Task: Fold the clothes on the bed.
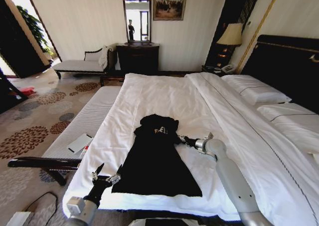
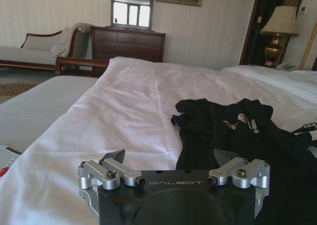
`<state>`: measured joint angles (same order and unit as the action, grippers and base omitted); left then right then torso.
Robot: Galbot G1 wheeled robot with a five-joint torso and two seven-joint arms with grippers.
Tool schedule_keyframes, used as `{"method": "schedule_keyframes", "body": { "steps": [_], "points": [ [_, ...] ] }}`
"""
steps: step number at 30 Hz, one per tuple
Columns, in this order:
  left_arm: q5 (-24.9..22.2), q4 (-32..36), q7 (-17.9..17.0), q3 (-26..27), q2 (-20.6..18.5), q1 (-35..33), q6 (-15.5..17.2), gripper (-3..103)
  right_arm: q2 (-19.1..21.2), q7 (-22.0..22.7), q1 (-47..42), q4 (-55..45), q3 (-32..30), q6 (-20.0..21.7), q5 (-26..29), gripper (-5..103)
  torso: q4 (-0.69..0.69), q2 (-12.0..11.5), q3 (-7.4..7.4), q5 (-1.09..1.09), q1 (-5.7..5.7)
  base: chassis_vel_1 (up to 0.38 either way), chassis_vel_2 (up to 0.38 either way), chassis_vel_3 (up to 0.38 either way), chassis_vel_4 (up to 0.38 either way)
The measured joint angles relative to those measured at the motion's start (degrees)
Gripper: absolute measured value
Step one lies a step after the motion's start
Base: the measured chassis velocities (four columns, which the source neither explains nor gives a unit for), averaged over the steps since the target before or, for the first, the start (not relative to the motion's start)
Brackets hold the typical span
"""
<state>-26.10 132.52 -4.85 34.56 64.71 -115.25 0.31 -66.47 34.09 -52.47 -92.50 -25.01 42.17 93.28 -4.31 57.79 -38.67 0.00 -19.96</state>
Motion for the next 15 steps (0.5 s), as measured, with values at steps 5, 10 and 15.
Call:
{"method": "schedule_keyframes", "body": {
  "steps": [5, 10, 15],
  "points": [
    [0.05, -0.48, -0.01, -0.63, 0.42, 0.09, -0.08, 100, -0.01, -0.88, -0.02, 0.48, 0.22, -0.02, -1.40, 27, 0.00, 0.00, 0.00, 0.00, 0.00, 0.000, 0.000, 0.000, 0.000],
    [0.03, -0.77, -0.01, -0.74, 0.52, 0.19, -0.24, 100, 0.25, -1.98, -0.15, 0.91, 0.40, -0.03, -2.89, 5, 0.00, 0.00, 0.00, 0.00, 0.00, 0.000, 0.000, 0.000, 0.000],
    [-0.12, -0.94, -0.01, -0.92, 0.52, 0.43, -0.27, 100, 0.27, -2.73, -0.14, 0.84, 0.56, -0.03, -3.95, 1, 0.00, 0.00, 0.00, 0.00, 0.00, 0.000, 0.000, 0.000, 0.000]
  ]
}}
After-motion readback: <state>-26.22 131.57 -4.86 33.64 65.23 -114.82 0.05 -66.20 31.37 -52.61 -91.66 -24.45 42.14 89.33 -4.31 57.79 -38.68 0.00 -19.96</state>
